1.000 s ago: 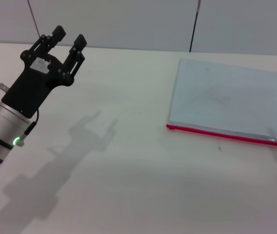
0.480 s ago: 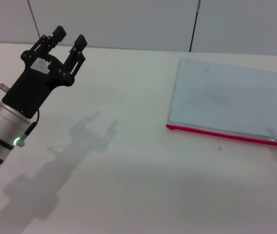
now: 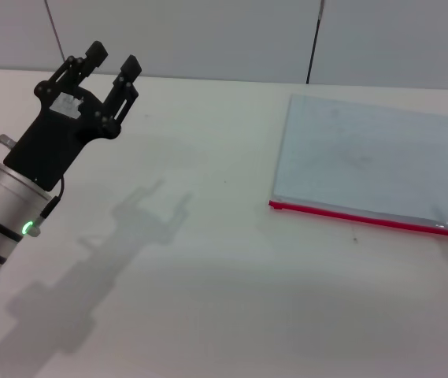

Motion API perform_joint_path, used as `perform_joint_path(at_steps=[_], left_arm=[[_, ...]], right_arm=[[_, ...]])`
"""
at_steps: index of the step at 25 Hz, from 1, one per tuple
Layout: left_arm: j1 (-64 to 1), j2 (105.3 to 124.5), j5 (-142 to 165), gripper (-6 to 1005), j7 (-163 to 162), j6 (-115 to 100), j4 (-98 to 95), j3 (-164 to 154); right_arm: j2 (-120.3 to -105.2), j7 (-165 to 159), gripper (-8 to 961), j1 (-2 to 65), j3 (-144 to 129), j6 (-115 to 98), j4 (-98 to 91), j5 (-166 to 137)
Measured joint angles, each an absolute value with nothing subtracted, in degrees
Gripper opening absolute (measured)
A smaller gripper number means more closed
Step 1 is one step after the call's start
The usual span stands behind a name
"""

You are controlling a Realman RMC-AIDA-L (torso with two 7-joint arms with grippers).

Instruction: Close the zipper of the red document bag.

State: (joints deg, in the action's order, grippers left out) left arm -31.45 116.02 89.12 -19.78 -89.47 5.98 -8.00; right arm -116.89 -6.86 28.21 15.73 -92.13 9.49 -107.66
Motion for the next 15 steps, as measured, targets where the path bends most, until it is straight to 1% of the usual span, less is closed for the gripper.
perform_joint_path(at_steps=[15], left_arm=[[-31.44, 116.02, 89.11, 526, -19.78, -89.54, 5.98, -8.22]], right_arm=[[-116.89, -6.9, 614, 28.74, 15.63, -90.77, 10.02, -107.66]])
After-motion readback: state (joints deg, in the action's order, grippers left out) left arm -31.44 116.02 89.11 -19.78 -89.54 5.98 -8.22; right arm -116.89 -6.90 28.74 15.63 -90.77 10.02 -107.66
